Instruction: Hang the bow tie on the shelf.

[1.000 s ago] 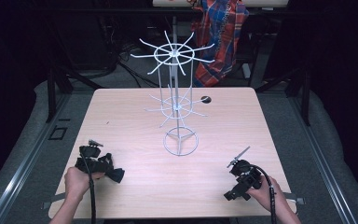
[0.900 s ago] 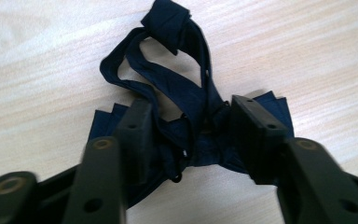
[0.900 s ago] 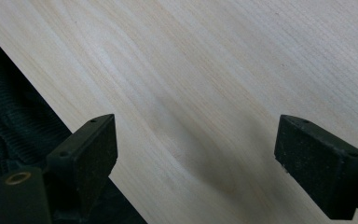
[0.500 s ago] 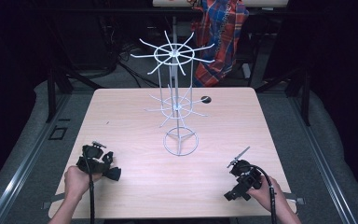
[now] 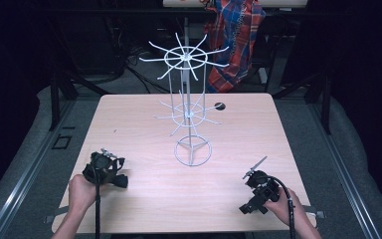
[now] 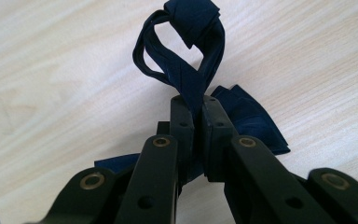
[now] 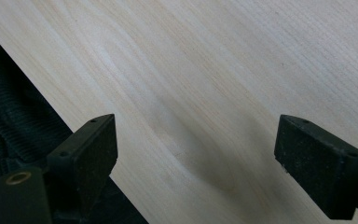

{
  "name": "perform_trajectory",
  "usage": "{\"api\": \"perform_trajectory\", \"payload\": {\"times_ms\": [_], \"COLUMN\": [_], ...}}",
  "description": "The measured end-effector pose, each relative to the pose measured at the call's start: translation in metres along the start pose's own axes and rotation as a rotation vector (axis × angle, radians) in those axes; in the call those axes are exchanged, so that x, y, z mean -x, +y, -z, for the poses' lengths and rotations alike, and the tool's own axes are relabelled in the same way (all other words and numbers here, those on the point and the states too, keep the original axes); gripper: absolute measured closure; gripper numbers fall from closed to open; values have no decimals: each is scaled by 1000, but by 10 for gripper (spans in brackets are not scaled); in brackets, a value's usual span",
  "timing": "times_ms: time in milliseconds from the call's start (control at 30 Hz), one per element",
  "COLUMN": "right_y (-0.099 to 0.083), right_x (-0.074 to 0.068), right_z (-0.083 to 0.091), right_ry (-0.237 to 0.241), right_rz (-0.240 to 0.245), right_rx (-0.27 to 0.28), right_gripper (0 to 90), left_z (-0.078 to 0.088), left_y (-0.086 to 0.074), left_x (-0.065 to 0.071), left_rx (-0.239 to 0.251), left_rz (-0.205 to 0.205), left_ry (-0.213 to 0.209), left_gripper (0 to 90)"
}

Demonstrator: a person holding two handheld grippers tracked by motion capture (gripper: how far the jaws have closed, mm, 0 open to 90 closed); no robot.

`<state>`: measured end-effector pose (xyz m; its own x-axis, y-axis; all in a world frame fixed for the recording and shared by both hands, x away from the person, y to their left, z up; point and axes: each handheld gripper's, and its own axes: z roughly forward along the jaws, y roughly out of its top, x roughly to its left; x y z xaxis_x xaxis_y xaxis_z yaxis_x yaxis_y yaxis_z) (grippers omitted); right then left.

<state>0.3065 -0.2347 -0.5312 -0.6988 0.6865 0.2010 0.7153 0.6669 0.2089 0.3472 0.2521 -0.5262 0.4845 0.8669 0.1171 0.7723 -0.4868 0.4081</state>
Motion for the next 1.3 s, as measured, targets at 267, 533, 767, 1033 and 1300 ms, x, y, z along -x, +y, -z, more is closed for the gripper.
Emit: {"api": "perform_trajectory", "payload": {"times_ms": [267,533,767,1033,1300], "right_y": [-1,0,0,0,0], "right_x": [-1,0,0,-1,0], "right_z": [-1,0,-1,-1,-1], "right_ry": [-2,2,13,7,2], "right_rz": [-12,1,-9,-11,-16], "right_rx": [17,1,9,14,18], "right_gripper": [128,128,128,128,128], "left_z": [10,17,21,26,31], "left_y": [1,2,3,6,10], "left_x": [2,3,3,5,5], "left_rx": [72,126,154,197,239], "left_rz": [-10,7,17,23,33], "left_ry": [7,-9,-26,-42,-66], "left_gripper": [853,853,852,852,852]}}
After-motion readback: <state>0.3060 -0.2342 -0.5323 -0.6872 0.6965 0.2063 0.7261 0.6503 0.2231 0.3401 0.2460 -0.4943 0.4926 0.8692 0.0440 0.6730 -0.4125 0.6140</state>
